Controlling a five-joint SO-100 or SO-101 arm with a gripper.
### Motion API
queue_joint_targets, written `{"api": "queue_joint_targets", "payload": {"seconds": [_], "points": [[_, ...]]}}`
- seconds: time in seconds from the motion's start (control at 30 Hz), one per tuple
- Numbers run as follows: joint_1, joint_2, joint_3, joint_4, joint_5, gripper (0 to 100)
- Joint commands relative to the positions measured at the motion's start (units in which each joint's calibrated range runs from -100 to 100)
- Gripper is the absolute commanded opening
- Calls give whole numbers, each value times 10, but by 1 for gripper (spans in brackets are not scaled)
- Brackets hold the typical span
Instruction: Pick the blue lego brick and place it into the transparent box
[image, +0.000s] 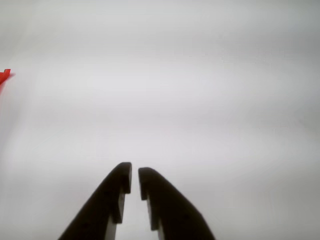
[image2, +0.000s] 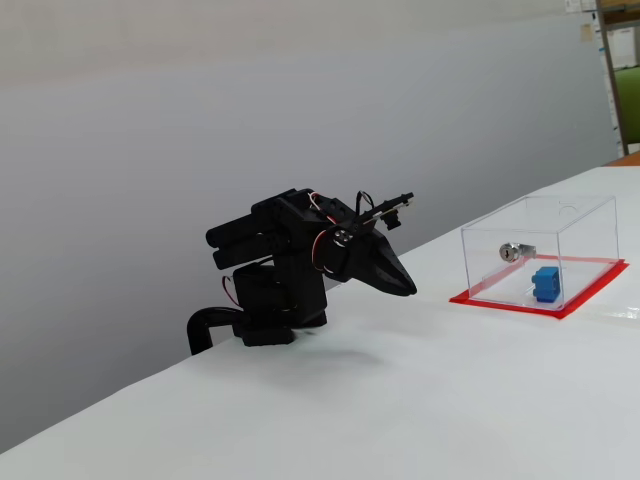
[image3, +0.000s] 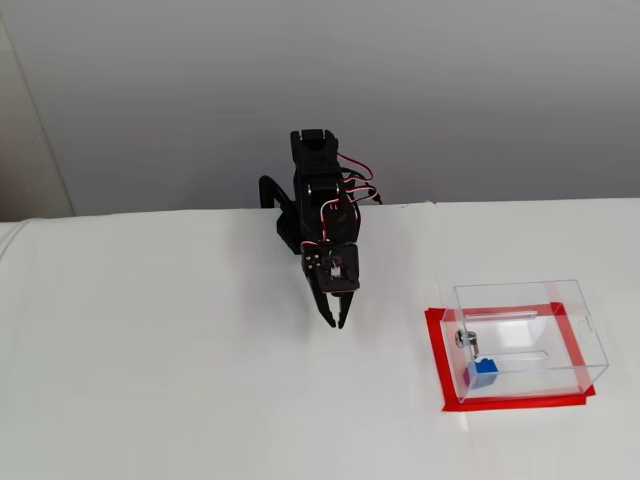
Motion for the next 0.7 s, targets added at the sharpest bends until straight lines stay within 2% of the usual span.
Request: {"api": "queue_joint_targets", "payload": {"seconds": [0.0,0.13,0.3,0.67], "points": [[9,-8,10,12,2,2],[27,-8,10,62,-3,2],[37,-8,10,62,-31,1],[31,-8,10,62,-39,1]]}}
